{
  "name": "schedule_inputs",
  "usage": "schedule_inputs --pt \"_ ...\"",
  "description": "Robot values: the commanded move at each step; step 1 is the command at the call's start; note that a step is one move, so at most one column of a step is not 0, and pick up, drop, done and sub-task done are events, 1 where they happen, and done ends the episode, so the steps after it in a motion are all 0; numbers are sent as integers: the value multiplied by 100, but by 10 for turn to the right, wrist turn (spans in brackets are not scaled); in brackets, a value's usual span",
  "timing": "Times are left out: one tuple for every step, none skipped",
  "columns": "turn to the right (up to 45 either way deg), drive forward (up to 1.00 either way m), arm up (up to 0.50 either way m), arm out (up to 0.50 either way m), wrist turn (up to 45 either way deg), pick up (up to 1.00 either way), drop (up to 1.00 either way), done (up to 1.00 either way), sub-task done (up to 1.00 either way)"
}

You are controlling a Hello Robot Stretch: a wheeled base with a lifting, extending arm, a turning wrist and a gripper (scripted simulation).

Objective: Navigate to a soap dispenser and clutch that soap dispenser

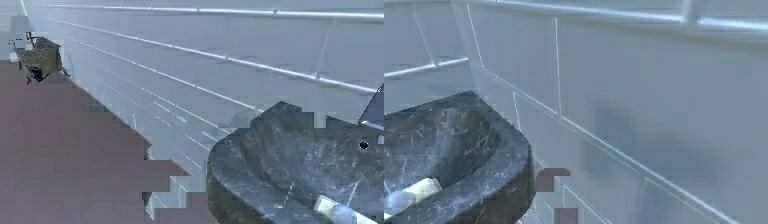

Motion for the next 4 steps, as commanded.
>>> schedule_inputs --pt "-390 0 0 0 0 0 0 0 0" --pt "0 0 50 0 0 0 0 0 0" --pt "0 0 38 0 0 0 0 0 0" --pt "0 0 0 14 0 0 0 0 0"
